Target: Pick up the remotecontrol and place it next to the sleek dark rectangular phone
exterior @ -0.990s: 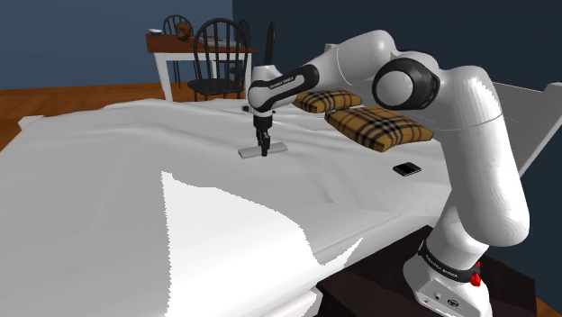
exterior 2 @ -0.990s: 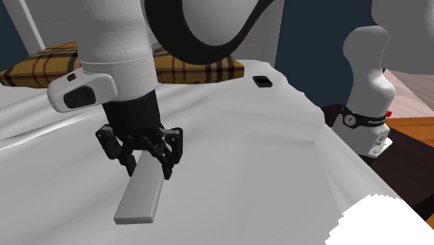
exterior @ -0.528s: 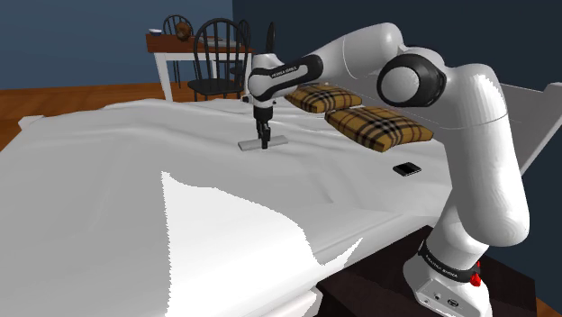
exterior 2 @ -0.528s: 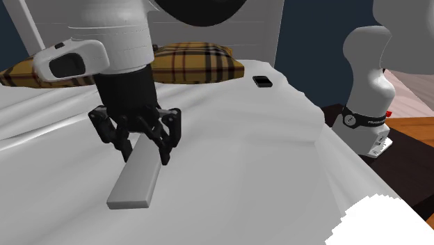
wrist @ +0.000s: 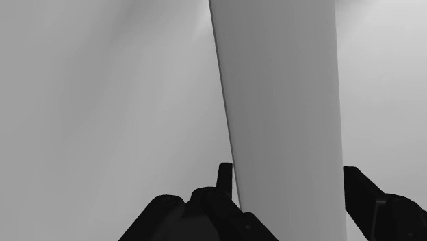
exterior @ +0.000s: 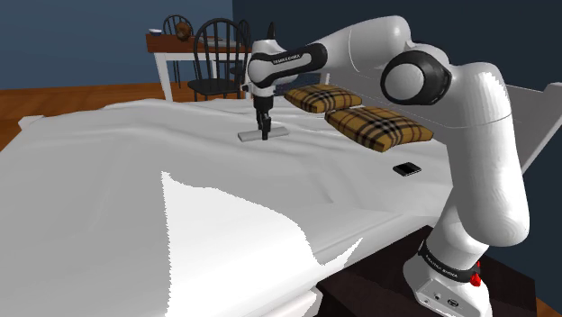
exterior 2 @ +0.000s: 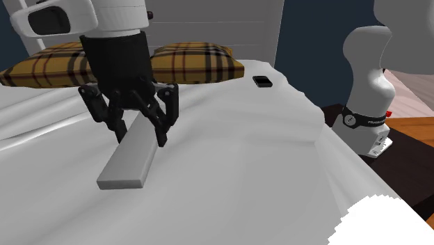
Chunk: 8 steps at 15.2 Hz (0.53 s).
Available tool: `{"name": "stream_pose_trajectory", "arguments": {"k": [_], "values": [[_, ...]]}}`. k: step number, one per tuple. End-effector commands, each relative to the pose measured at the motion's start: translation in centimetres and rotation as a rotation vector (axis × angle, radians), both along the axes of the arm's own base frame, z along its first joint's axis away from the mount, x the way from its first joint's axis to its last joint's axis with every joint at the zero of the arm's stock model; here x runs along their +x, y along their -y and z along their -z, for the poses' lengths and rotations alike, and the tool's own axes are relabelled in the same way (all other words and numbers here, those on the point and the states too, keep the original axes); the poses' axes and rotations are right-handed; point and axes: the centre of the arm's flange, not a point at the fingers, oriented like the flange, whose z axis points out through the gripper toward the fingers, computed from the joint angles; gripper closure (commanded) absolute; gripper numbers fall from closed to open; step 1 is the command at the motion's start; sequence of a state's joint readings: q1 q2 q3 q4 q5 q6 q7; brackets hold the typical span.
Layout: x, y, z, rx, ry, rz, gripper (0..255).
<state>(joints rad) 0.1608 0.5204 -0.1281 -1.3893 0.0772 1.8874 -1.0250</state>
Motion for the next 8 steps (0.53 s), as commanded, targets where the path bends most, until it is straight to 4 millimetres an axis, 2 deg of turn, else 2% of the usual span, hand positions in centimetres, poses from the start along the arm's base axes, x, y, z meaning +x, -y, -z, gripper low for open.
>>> {"name": "stream_pose_trajectory", "arguments": {"k": [1,8], "values": [[-1.0,0.8,-0.5,0.0,0.0,0.0,255],[-8.4,6.4,-0.5,0.0,0.0,0.0,255]]}}
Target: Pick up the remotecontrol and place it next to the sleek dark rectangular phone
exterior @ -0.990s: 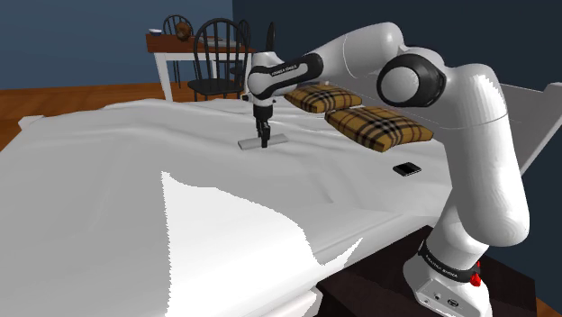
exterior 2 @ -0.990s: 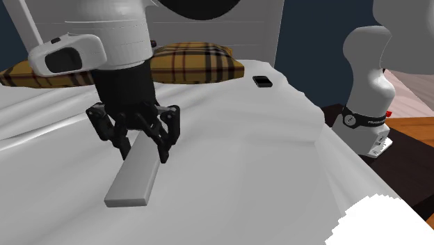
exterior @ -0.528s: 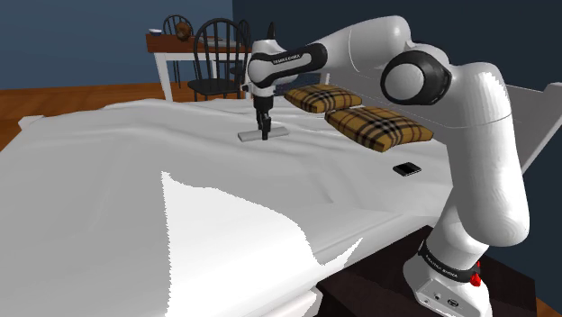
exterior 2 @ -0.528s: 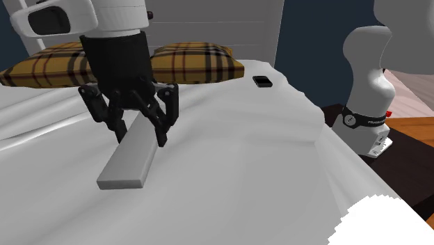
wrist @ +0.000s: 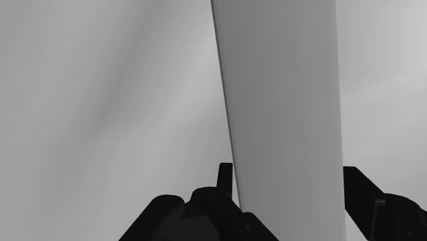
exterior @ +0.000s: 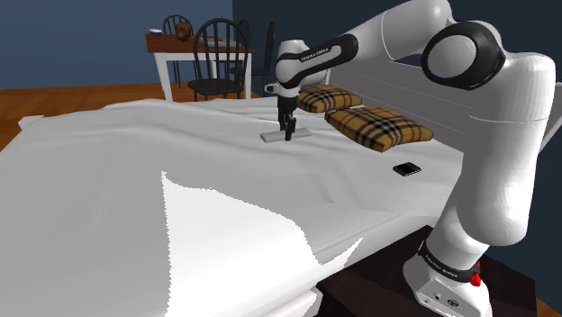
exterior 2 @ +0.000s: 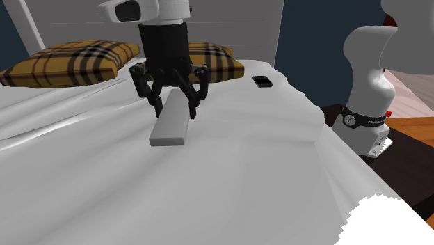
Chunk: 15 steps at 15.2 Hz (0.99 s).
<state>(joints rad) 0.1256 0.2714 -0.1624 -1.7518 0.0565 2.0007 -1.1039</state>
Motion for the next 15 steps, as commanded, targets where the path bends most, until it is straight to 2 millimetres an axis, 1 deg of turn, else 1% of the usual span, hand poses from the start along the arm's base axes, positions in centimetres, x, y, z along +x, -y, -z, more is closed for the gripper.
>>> {"name": "stream_pose_trajectory", "arguments": {"k": [1,15], "values": [[-2.3,1.4,0.0,0.0,0.0,-0.001,255],[-17.0,12.7,-0.1,0.0,0.0,-0.001,255]]}}
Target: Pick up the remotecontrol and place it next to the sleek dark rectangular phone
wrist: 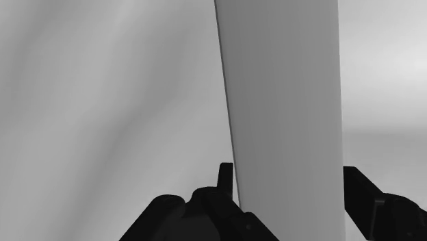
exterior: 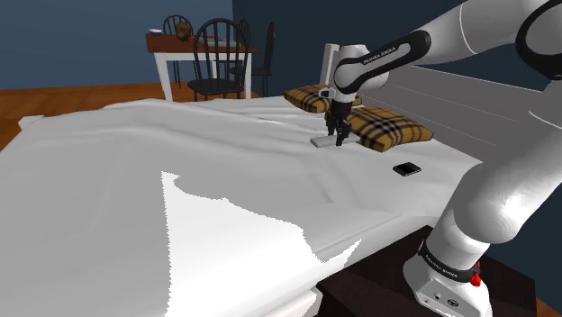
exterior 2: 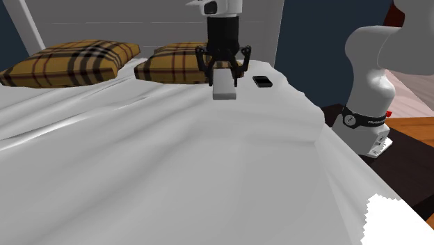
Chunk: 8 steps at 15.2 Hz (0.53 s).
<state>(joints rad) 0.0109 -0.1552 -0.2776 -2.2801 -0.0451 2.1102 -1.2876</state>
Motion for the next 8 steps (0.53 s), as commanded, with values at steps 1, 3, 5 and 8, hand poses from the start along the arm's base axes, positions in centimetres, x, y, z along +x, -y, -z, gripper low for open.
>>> {"name": "stream_pose_trajectory", "arguments": {"k": [1,3,5,8], "values": [[-2.1,1.4,-0.1,0.0,0.0,-0.001,255],[-4.2,3.0,-0.1,0.0,0.0,-0.001,255],[-6.3,4.6,-0.1,0.0,0.0,-0.001,255],[-9.4,7.0,-0.1,0.0,0.0,-0.001,255]]}}
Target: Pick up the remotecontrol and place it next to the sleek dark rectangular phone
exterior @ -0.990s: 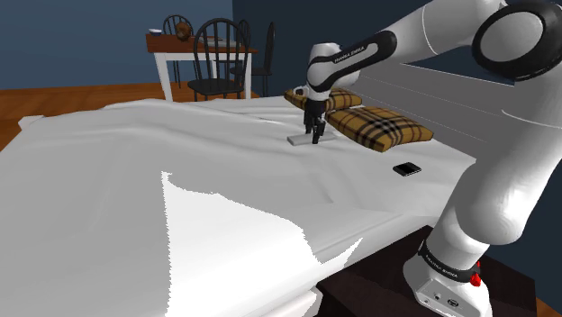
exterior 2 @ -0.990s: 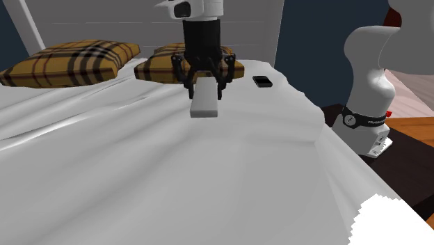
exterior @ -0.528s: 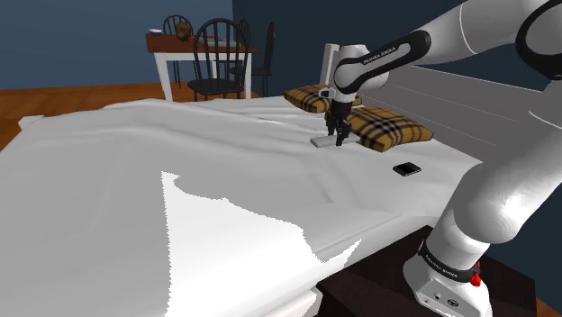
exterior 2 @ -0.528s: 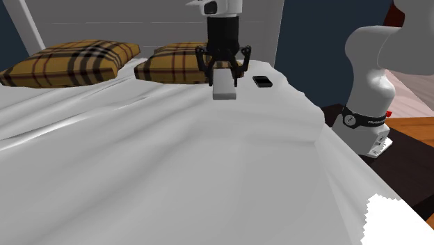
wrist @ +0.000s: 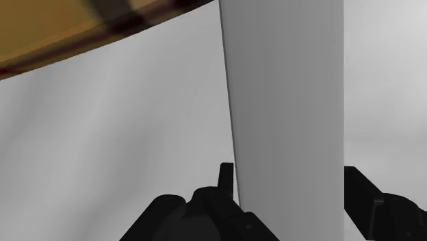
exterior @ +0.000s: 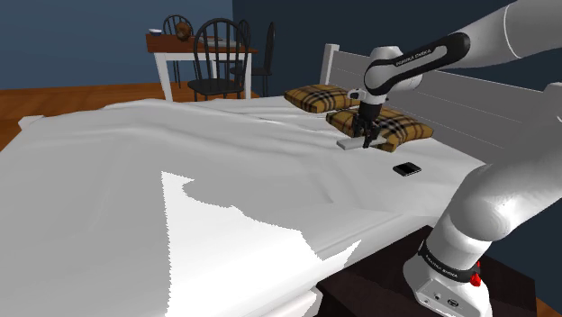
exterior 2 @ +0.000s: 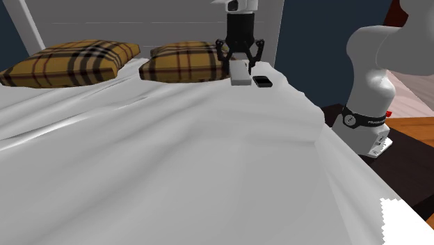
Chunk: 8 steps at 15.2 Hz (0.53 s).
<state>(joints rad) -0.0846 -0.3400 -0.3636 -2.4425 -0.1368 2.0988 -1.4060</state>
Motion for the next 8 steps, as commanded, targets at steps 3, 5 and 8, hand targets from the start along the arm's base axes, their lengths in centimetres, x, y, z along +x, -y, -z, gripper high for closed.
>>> {"name": "stream_pose_trajectory", "arguments": {"k": [3,5,8], "values": [[-4.3,3.1,0.1,0.0,0.0,-0.001,255],[-6.4,4.7,0.1,0.0,0.0,-0.001,255],[-9.5,7.1,0.1,0.0,0.0,-0.001,255]]}}
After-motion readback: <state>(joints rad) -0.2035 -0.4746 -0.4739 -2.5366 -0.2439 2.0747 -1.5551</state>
